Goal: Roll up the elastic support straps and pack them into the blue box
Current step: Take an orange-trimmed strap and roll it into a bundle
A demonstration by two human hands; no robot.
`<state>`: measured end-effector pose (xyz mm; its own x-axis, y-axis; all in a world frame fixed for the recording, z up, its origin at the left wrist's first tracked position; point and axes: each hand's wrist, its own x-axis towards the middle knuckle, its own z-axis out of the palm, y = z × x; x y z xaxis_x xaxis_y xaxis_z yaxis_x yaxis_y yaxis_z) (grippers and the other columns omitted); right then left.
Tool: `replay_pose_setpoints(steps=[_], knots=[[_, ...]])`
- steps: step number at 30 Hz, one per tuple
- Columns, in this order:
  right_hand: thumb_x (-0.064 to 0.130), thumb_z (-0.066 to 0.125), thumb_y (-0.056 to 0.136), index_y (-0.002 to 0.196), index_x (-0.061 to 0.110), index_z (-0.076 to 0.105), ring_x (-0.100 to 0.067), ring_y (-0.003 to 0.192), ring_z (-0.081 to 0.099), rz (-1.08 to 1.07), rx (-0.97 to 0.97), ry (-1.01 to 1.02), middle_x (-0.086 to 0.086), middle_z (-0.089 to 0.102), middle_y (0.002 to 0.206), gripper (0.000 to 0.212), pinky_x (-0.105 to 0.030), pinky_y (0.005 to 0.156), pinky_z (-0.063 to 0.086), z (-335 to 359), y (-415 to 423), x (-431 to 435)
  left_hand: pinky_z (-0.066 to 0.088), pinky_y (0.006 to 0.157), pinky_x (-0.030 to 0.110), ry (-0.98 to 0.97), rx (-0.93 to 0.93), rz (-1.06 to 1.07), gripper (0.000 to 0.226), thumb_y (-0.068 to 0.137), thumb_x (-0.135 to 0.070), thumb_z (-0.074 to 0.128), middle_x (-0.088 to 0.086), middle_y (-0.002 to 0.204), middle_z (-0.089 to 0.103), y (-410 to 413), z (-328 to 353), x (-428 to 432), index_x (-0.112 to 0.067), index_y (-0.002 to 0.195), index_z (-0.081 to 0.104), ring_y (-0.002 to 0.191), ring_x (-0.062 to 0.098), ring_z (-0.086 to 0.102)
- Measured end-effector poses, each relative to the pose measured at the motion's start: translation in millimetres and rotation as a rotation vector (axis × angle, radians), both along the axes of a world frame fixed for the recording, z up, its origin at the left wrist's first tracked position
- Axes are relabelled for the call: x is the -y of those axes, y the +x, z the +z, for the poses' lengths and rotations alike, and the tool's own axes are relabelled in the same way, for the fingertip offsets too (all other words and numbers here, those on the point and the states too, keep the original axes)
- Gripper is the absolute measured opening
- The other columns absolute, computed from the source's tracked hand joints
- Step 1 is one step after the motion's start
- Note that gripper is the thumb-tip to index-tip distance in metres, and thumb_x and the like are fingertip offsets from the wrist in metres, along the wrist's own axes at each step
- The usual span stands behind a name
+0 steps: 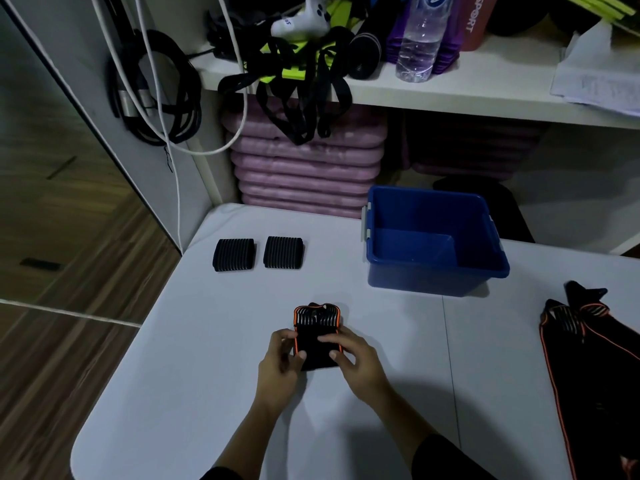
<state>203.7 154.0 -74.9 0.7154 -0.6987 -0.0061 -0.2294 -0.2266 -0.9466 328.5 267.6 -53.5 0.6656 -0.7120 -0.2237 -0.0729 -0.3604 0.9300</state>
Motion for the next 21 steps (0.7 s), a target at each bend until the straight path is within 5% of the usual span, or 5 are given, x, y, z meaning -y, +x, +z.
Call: replay_pose_setpoints(steps=[4, 7, 11, 14, 21], knots=[[0.007, 0.053, 0.083, 0.107, 0.035, 0.067, -0.010, 0.113, 0.058, 0.086, -0.002, 0.026, 0.011, 0.062, 0.121, 0.040, -0.028, 0.094, 0.049, 5, 3, 8, 0.046, 0.069, 0.015, -0.023, -0.015, -0.032, 0.018, 0.084, -0.018, 0.057, -0.021, 0.087, 0.063, 2, -1, 0, -0.024, 0.099, 0.050, 0.076, 0.001, 0.057], [0.006, 0.052, 0.079, 0.105, 0.039, 0.066, -0.002, 0.104, 0.059, 0.109, -0.053, 0.050, 0.021, 0.065, 0.108, 0.044, -0.021, 0.089, 0.047, 11, 6, 11, 0.048, 0.072, 0.025, -0.023, -0.025, -0.061, 0.022, 0.077, -0.022, 0.054, -0.013, 0.090, 0.065, 8, -1, 2, -0.020, 0.099, 0.052, 0.080, 0.009, 0.059], [0.013, 0.052, 0.080, 0.103, 0.046, 0.065, -0.004, 0.107, 0.057, 0.020, -0.032, 0.058, 0.020, 0.064, 0.108, 0.043, -0.027, 0.093, 0.049, 7, 7, 2, 0.047, 0.065, 0.030, -0.034, 0.023, -0.013, 0.023, 0.082, -0.008, 0.059, 0.009, 0.079, 0.063, 6, 0, 4, -0.027, 0.094, 0.054, 0.070, 0.026, 0.056], [0.017, 0.053, 0.081, 0.101, 0.050, 0.065, -0.006, 0.109, 0.055, -0.053, -0.022, 0.060, 0.011, 0.061, 0.112, 0.041, -0.034, 0.095, 0.049, 5, 16, -4, 0.050, 0.070, 0.025, -0.038, -0.005, 0.056, 0.031, 0.085, 0.002, 0.057, -0.001, 0.084, 0.065, 3, 3, 4, -0.027, 0.093, 0.053, 0.077, 0.012, 0.062], [0.022, 0.055, 0.085, 0.100, 0.050, 0.067, -0.007, 0.114, 0.056, -0.029, 0.034, 0.070, 0.018, 0.058, 0.120, 0.033, -0.036, 0.097, 0.050, 25, 78, -9, 0.053, 0.077, 0.023, -0.127, -0.012, 0.199, 0.029, 0.088, 0.006, 0.052, -0.009, 0.102, 0.061, 49, 26, 4, -0.021, 0.099, 0.054, 0.097, 0.013, 0.061]])
